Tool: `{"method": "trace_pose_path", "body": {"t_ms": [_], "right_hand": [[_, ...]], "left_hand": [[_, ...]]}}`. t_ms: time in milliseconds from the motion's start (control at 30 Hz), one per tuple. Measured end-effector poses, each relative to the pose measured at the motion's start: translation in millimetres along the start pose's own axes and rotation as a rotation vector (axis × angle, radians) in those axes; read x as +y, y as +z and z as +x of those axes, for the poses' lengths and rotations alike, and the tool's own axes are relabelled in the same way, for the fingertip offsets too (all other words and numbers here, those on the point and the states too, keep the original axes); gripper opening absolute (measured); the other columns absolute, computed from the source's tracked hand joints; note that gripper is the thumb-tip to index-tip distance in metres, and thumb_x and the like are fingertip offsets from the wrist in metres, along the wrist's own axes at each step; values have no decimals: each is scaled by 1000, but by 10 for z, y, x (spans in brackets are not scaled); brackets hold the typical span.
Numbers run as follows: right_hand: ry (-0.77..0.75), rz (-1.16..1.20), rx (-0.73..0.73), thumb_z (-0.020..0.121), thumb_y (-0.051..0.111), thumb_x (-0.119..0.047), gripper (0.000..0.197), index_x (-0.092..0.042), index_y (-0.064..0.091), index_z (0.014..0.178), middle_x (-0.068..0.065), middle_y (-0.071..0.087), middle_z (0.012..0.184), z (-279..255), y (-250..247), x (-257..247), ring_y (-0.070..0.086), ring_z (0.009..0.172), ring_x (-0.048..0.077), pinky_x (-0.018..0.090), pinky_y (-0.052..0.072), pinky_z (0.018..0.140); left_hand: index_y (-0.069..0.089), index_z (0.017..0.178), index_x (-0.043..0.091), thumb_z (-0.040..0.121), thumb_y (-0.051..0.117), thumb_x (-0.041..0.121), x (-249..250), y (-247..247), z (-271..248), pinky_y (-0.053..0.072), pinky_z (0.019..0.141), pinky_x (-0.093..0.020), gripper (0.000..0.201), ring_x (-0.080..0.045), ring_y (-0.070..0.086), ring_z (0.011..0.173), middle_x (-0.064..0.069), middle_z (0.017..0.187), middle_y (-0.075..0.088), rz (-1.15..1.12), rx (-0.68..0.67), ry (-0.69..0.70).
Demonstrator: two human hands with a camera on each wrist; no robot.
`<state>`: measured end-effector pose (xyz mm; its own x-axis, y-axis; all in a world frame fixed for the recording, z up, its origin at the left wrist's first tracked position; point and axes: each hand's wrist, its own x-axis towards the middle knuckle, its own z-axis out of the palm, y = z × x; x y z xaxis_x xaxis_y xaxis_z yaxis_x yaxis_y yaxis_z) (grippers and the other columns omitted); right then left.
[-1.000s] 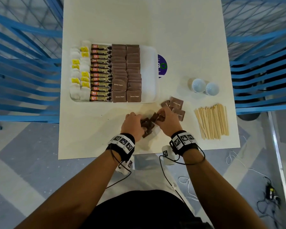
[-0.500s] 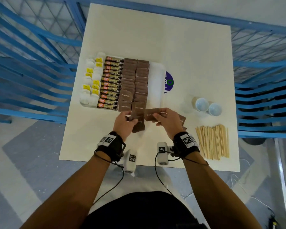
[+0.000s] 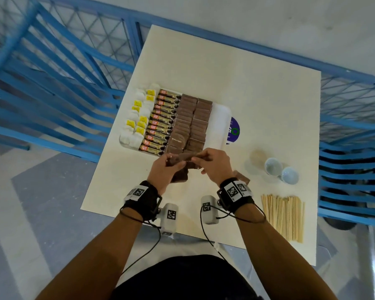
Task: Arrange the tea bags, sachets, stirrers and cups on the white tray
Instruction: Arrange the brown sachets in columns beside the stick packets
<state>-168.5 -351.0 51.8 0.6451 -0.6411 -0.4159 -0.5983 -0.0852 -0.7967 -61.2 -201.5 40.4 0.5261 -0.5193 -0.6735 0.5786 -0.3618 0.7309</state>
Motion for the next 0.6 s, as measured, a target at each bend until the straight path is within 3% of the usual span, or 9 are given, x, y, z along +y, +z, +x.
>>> {"method": "trace_pose_path", "body": {"t_ms": [133,500,600], "right_hand": [[-15,4,49,85,79,-22,8,-20,72,90,-3,74,77,175,-22,-37,70,66,13,25,60,62],[66,-100,178,84,80,-25,14,-15,75,93,-4,74,76,615,61,67,70,70,11,33,61,77],[77,-123,199,84,80,-27,16,-15,76,93,-2,75,80,631,95,96,69,73,11,19,54,74]], "left_hand": [[66,106,12,93,71,5,8,-63,47,60,80,-60,16,-38,73,95,-20,107,72,1,60,-6],[70,109,11,96,66,7,36,-341,142,62,78,-57,14,-39,72,98,-20,111,71,13,116,-58],[70,110,11,96,67,8,46,-367,172,62,76,-56,15,-39,72,98,-21,112,70,16,116,-70]]}}
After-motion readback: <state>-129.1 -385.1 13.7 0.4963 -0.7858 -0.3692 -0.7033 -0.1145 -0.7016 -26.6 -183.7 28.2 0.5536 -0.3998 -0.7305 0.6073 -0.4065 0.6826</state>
